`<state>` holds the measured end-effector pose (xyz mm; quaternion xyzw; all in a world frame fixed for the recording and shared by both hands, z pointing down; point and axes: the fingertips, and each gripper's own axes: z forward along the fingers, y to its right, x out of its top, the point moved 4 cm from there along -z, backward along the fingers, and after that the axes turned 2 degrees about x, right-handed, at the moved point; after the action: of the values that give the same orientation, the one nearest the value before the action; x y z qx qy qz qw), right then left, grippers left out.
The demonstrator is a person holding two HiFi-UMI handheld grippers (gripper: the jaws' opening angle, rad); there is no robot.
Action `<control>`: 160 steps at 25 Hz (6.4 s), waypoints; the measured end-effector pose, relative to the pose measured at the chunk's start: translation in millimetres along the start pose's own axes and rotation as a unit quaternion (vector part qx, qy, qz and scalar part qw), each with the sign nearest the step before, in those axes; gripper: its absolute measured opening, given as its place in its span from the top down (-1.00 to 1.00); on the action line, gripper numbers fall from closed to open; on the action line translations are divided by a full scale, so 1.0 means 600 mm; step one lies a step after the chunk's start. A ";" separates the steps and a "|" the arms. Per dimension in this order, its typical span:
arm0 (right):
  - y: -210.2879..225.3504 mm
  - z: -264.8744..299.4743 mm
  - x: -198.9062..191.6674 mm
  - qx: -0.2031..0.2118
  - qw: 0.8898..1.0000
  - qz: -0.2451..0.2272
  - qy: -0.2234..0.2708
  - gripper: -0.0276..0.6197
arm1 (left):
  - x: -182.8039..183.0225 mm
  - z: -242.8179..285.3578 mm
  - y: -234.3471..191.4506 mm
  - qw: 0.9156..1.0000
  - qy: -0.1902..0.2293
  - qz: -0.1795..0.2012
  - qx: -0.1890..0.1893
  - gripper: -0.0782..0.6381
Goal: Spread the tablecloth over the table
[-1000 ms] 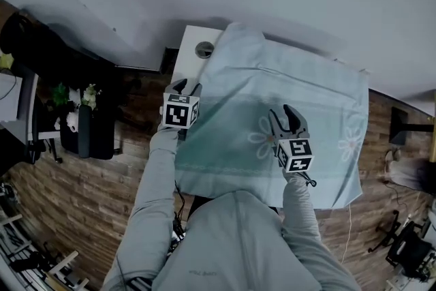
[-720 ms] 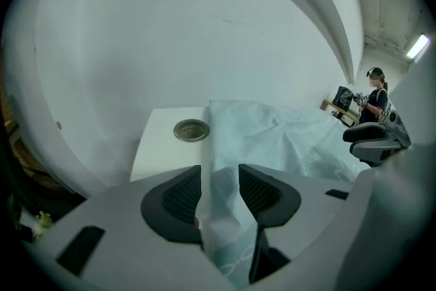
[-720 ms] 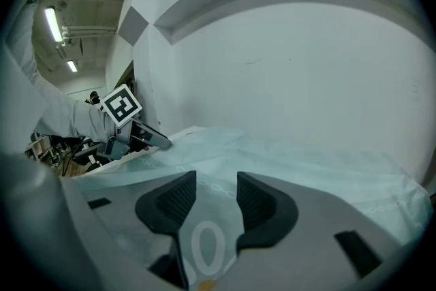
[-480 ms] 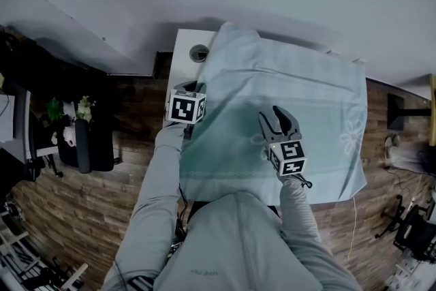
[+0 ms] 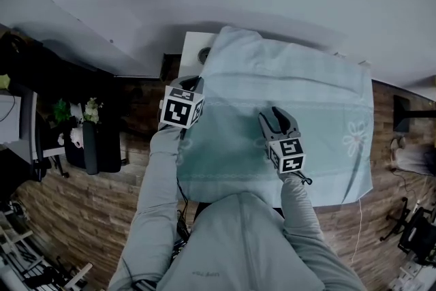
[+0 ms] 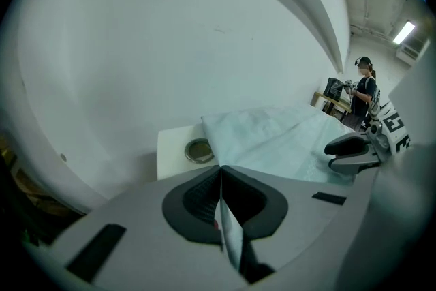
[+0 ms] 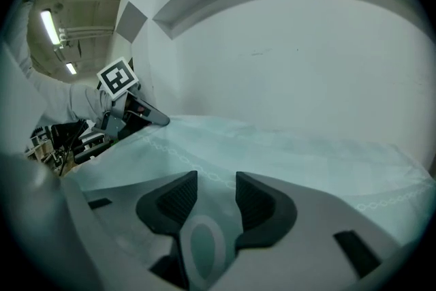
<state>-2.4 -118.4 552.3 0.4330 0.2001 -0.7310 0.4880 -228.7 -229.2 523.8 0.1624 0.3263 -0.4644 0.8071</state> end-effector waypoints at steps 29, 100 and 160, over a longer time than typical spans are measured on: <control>-0.004 0.045 -0.004 0.024 1.000 0.006 -0.014 0.38 | 0.007 -0.014 -0.098 0.998 -0.029 -0.045 0.035 0.71; 0.021 0.048 0.060 0.010 0.999 0.019 0.038 0.45 | 0.130 0.011 -0.227 0.996 -0.001 0.005 0.091 0.71; 0.295 -0.381 -0.254 -0.118 0.989 0.008 -0.090 0.47 | 0.002 -0.089 0.598 0.994 0.078 -0.036 -0.071 0.38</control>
<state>277.1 49.2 576.9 0.3068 0.2365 -0.7343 0.5575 58.6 -14.9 469.1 0.1291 0.4257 -0.4546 0.7717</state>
